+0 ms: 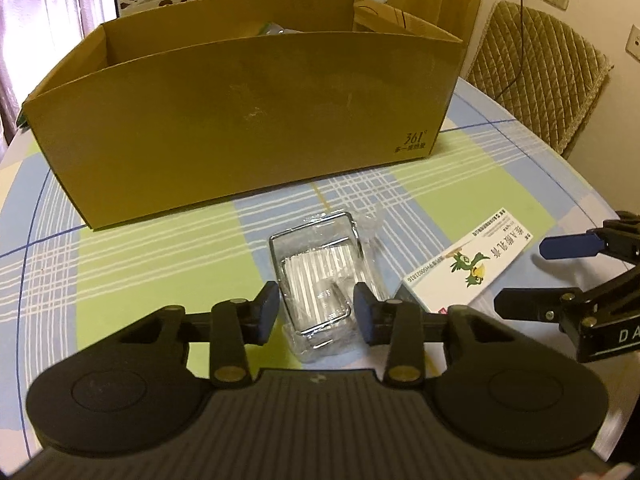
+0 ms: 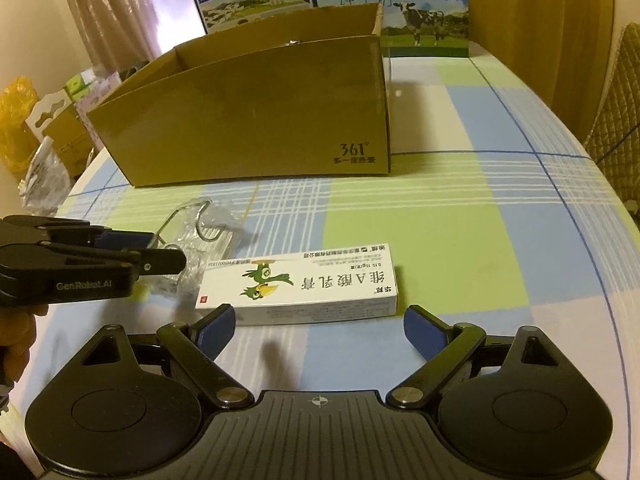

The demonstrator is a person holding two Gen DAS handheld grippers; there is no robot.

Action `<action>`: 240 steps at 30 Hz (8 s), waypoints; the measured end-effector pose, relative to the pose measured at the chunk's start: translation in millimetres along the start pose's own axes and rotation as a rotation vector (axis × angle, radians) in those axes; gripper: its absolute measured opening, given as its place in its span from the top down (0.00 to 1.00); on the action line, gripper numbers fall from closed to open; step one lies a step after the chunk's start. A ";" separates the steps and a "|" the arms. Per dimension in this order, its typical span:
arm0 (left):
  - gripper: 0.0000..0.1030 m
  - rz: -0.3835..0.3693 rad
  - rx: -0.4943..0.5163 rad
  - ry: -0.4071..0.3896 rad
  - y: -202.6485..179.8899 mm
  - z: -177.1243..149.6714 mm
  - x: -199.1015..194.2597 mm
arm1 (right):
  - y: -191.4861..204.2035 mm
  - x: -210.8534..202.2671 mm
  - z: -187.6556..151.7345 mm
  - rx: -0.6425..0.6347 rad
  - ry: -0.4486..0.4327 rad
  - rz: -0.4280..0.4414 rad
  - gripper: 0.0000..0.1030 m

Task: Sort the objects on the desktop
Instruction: 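Move both tools back to the remaining items on the table, then grasp the clear plastic box with the left tool while the right tool grasps the white medicine box, then carry the plastic box with the left tool while the right tool carries the medicine box, then open the left tool over the box while the right tool releases the medicine box inside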

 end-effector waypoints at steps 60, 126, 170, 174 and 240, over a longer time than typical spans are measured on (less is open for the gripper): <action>0.71 0.057 -0.004 0.013 -0.4 -18.6 -6.4 | 7.0 29.2 6.7 -0.104 -0.043 -0.115 0.63; 0.75 0.091 -0.084 -0.092 8.1 9.3 -48.7 | 44.6 2.2 48.4 -0.140 -0.176 -0.062 0.66; 0.75 0.147 -0.153 -0.289 31.7 85.7 -79.3 | 73.5 -20.1 133.7 -0.168 -0.367 0.016 0.66; 0.75 0.150 -0.157 -0.297 34.1 89.1 -80.1 | 75.1 -18.9 135.3 -0.168 -0.369 0.017 0.66; 0.62 0.253 -0.271 -0.306 131.5 158.3 0.0 | 72.9 96.4 216.9 -0.056 -0.359 0.011 0.66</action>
Point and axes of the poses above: each gripper's, at about its wrist camera, not at the fingertips, and x roughly the way its jaws point, y to its left, z to its top, the point moved 7 cm from there along x, roughly the way its jaws point, and after that the axes turned 7 degrees about -y, right-handed, at the moved point
